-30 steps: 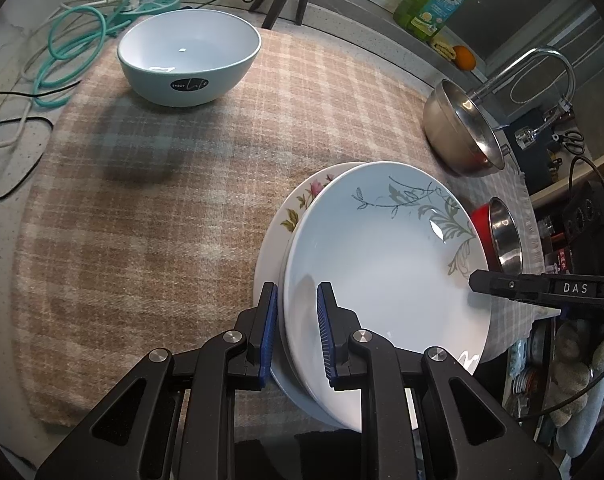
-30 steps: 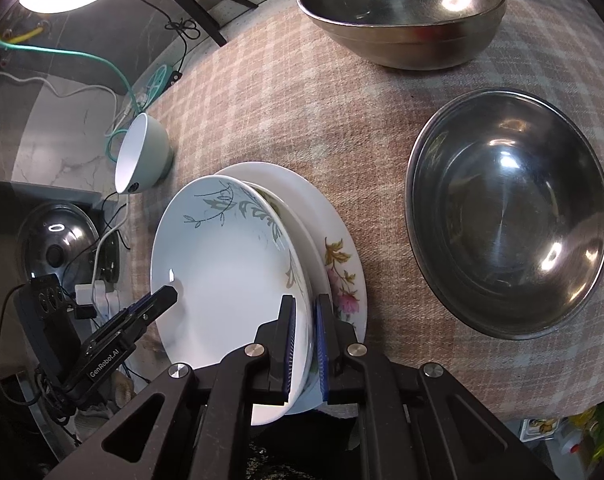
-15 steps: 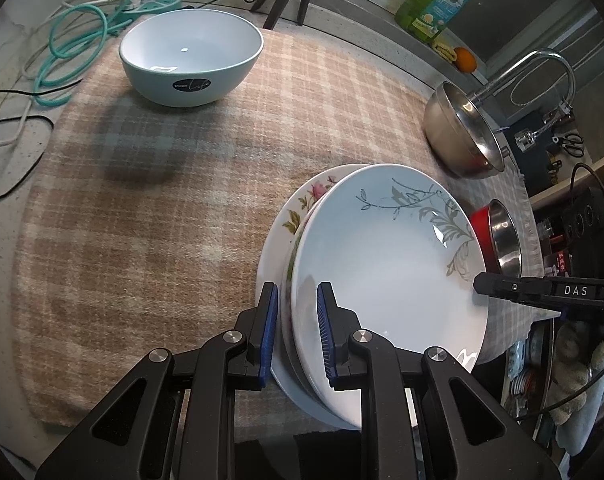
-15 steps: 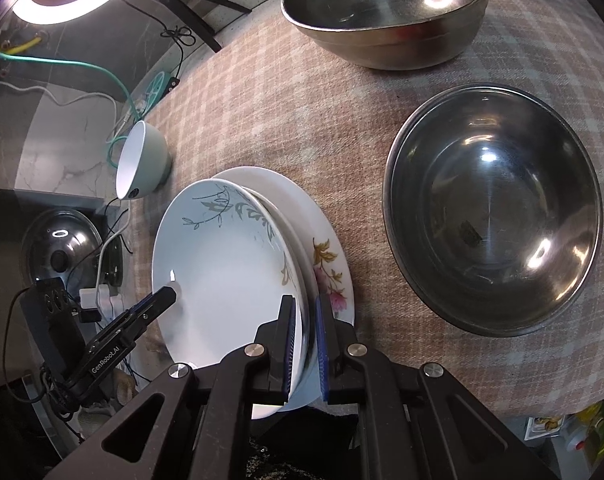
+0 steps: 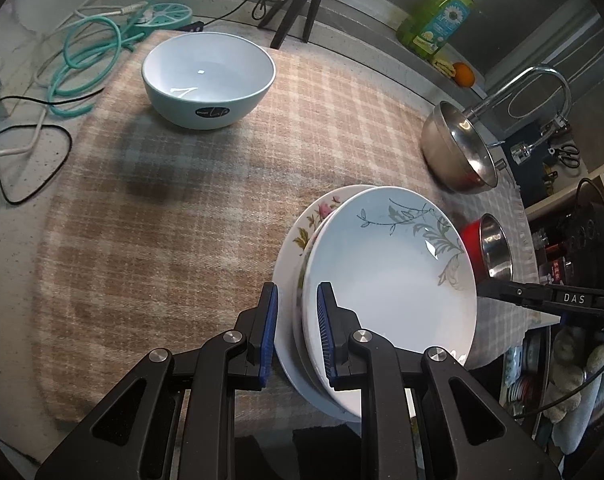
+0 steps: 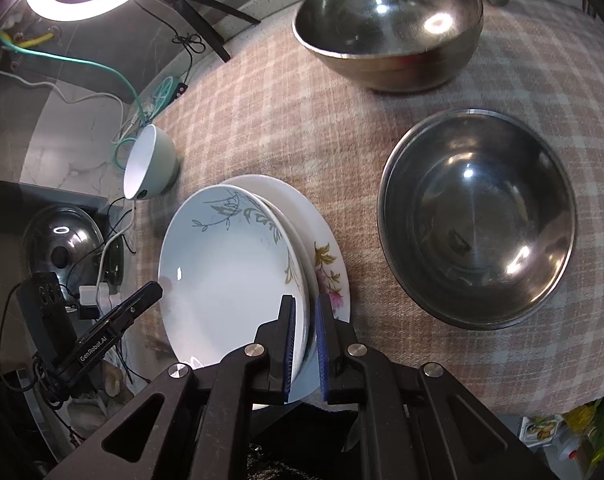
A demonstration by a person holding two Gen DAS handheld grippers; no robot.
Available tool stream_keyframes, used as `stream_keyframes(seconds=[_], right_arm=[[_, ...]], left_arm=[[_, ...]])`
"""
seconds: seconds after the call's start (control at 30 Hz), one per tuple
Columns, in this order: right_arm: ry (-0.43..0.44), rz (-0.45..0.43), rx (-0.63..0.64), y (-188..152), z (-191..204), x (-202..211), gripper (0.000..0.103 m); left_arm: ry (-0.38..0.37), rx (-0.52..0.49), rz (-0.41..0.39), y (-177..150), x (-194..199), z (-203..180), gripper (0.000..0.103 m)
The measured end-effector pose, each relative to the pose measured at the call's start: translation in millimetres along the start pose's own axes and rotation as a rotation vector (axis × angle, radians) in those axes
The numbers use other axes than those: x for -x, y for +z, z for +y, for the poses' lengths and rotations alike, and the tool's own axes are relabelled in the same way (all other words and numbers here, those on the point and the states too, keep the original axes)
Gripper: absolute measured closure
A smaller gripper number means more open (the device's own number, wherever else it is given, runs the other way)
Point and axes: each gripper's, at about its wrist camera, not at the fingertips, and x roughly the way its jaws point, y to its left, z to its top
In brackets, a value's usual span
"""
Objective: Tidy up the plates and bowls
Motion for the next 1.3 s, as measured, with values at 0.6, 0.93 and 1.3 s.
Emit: stream_keyframes(seconds=[0.6,0.93,1.3], right_arm=[[-0.139,-0.298,0.080,-6,-19,83,0.076],[-0.156,-0.358,0.071,16,-53,107,0.072],[-0.172,-0.348,0.125,72,-84,112,0.072]], left_arm=[[0.043,-0.005,-0.115,20,34,-18,0.085],[0.007,-0.028,-0.114,29,20,-63,0.084],[-0.023,-0.077,-0.132,65,-6,-125,0.073]])
